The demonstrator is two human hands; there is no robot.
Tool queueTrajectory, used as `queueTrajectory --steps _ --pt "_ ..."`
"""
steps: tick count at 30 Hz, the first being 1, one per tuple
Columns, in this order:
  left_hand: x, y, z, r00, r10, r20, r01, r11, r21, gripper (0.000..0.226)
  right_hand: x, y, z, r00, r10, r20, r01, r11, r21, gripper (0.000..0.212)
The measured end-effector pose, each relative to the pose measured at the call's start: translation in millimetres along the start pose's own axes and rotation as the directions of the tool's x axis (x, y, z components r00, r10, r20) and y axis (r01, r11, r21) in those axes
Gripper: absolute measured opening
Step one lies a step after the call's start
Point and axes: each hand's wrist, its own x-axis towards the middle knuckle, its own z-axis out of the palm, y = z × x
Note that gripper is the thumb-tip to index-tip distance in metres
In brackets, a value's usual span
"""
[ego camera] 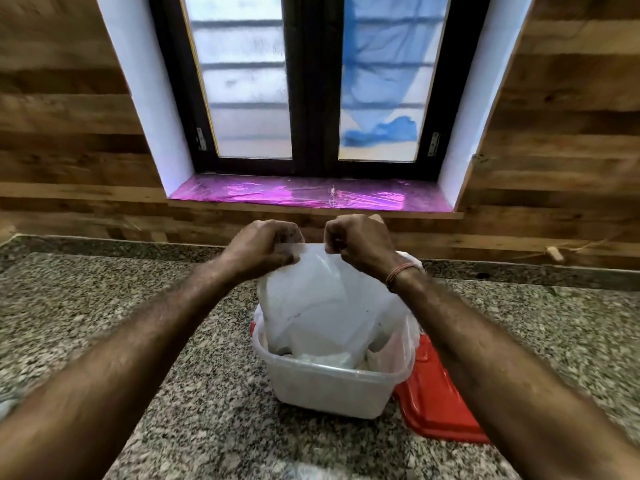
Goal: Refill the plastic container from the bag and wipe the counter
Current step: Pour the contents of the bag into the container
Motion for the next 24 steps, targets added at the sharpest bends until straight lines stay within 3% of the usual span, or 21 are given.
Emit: queueTrajectory --steps 3,5,7,10,12,14,16,18,21,24 --pt "2.7 10.1 4.8 0.985 -0.028 -0.168 0.074 0.958 0.275 0.026 1.7 -4.0 4.4 0.993 -0.086 -0.083 0.079 0.993 -0.088 0.027" --pt "-0.1 8.7 7.0 0.958 -0.06 -0.28 0.137 0.954 0.265 0.037 -0.1 -3.0 8.3 0.986 -0.125 -0.112 0.111 0.985 -0.13 0.026" --pt "-6.6 1.9 10.6 0.955 -0.089 -0.282 0.13 0.983 0.132 0.033 -2.1 -0.3 12.2 0.982 -0.141 -0.127 0.121 0.981 -0.15 0.025" --pt "-14.8 -15.9 13.7 0.955 -0.24 -0.176 0.18 0.936 -0.302 0.027 -2.6 7.4 12.8 0.986 -0.087 -0.143 0.071 0.99 -0.119 0.025" --pt "-21.3 -25.4 18.3 0.93 -0.338 -0.143 0.221 0.825 -0.52 0.053 -2.9 10.6 12.4 0.991 -0.053 -0.123 0.041 0.994 -0.1 0.024" --pt "-28.5 -30.3 26.2 0.895 -0.42 -0.148 0.251 0.75 -0.612 0.093 -2.7 9.4 13.2 0.994 -0.039 -0.106 0.028 0.995 -0.1 0.022" --pt "-33.8 -31.8 38.9 0.848 -0.48 -0.224 0.279 0.764 -0.581 0.116 -1.5 5.9 14.2 0.994 -0.027 -0.102 0.017 0.995 -0.098 0.021" --pt "-38.1 -25.9 49.9 0.794 -0.491 -0.358 0.291 0.824 -0.485 0.122 -0.1 3.5 14.7 0.995 -0.01 -0.101 0.001 0.996 -0.092 0.02" --pt "-39.5 -8.2 53.0 0.771 -0.342 -0.538 0.21 0.933 -0.292 0.117 1.6 1.6 14.2 0.996 -0.007 -0.086 -0.001 0.996 -0.093 0.02" --pt "-35.3 8.5 39.6 0.771 -0.121 -0.626 0.12 0.992 -0.045 0.107 1.5 -0.3 13.8 0.997 -0.013 -0.07 0.005 0.995 -0.102 0.02"
